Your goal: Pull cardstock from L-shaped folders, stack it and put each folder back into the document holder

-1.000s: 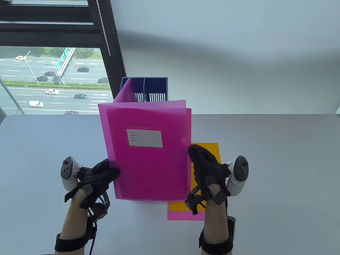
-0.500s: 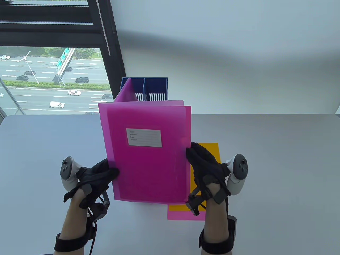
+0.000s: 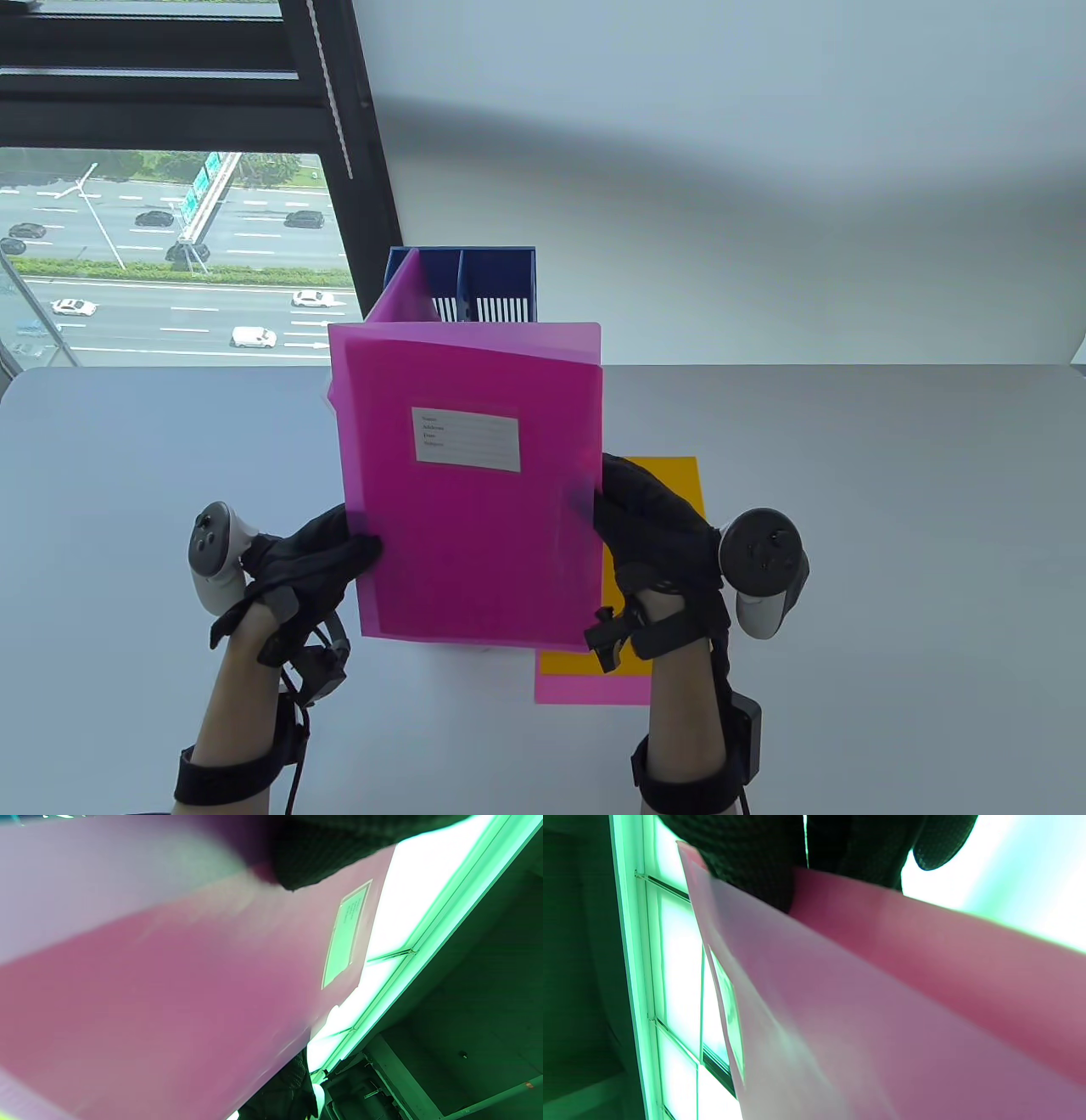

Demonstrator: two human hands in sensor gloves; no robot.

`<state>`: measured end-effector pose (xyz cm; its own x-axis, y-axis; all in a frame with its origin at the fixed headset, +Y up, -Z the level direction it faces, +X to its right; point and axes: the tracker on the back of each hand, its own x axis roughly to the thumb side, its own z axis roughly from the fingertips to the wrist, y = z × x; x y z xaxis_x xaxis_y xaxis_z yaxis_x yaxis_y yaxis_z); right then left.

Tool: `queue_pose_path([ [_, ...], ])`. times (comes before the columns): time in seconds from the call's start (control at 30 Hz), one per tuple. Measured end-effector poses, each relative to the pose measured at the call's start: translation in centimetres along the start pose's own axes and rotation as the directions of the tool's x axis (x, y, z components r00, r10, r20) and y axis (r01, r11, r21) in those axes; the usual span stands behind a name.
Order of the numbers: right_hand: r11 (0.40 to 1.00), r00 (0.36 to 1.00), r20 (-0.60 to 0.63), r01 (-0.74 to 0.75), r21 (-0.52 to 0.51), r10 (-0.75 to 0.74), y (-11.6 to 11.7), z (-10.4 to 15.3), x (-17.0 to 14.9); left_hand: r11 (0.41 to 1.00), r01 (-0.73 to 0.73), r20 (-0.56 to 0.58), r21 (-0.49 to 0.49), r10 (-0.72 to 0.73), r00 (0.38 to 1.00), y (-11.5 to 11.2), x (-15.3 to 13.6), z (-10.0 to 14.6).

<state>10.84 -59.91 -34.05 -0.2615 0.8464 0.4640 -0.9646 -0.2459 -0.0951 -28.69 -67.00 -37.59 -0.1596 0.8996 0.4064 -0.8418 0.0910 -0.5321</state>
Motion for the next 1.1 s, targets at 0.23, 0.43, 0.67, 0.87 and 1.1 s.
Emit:
queue_pose_path([
  [0.23,0.998,0.998,0.024,-0.065,-0.02,0.065,0.3,0.0,0.3,1.0,0.007,-0.003,-0.003,-0.007,1.0,0.0,-0.1,0.0],
  [0.43,0.993,0.996,0.034,-0.083,-0.085,0.086,0.1,0.2,0.5,1.0,0.025,-0.001,-0.012,-0.025,1.0,-0.1,0.1,0.0],
  [0.67,0.953,0.97,0.055,-0.221,-0.206,0.237,-0.9,0.7,1.0,0.999,0.038,0.0,-0.023,-0.038,0.999,-0.2,0.2,-0.1],
  [0.87,0.883,0.942,0.021,-0.306,-0.355,0.335,-3.4,1.5,0.6,0.999,0.039,0.01,-0.005,-0.039,0.999,0.5,0.3,0.3],
  [1.1,0.802,0.904,-0.075,-0.41,-0.433,0.422,-6.1,2.4,-0.5,1.0,0.029,0.028,0.002,-0.029,0.999,0.8,0.6,0.5],
])
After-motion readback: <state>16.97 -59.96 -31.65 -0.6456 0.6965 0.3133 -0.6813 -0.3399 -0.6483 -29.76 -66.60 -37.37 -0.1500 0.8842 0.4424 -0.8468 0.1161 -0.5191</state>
